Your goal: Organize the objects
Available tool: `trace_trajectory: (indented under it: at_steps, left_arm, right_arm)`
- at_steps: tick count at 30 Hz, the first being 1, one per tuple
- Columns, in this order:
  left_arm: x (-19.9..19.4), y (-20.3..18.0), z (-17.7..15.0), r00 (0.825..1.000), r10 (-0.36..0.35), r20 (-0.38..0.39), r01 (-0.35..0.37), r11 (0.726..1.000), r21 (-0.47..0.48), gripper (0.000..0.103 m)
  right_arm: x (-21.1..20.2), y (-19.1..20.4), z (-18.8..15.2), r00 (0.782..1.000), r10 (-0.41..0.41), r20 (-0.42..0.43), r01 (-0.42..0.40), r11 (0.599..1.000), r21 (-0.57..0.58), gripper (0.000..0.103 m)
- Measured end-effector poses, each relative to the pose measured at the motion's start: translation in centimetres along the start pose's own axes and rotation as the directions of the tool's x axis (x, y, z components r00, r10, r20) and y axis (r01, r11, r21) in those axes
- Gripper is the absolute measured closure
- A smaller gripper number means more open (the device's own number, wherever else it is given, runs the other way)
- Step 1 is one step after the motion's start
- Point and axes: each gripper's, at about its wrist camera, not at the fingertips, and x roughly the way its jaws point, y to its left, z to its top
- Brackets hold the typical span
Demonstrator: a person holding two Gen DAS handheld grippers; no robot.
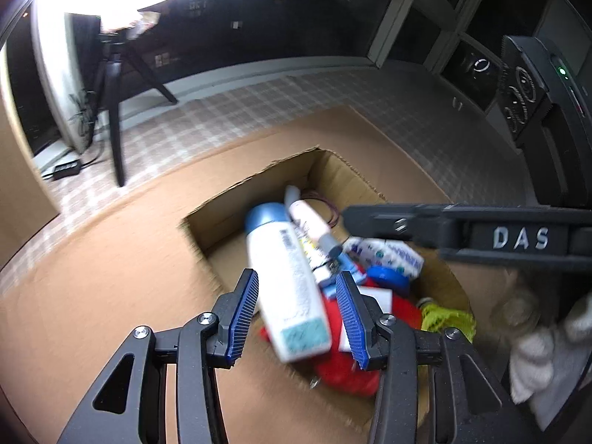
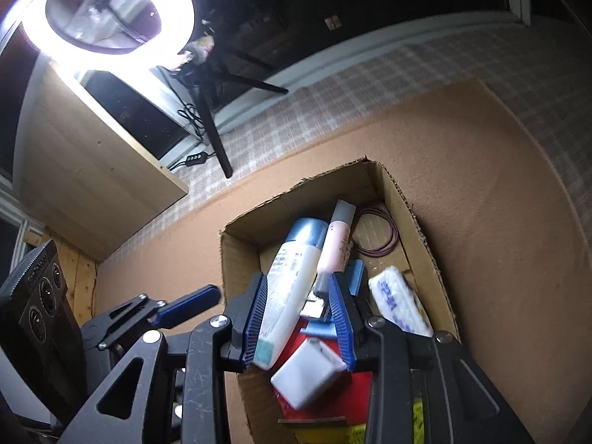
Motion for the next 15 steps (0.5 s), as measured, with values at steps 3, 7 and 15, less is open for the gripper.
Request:
trace_trajectory:
  at_steps: [3,7,15]
  left_arm:
    - [-2.3,0.8,-1.5,0.999,0.035,0.022,-0.035,0.999,-0.012,0.056]
    - [-5.6,2.4,-3.8,0.996,0.080,0.045,-0.078,0.996,-0.048,0.056]
    - [-12.5,4.5,-8.4,0.980,0.167,0.107,-0.155,0.982,-0.112,0.046]
  right_arm:
    - [-1.1,1.2,-1.0,0.999,-0.021,0.024,0.022,0.999,-0.040,0.067]
    - [-2.3,3.0,-3.1,0.999,-0.027,0.046,0.030,0.996,-0.079,0.065]
    - [-4.1,7.1,-7.3,0.996,-0.033,0.087,0.046,0.987,-0.154,0.058]
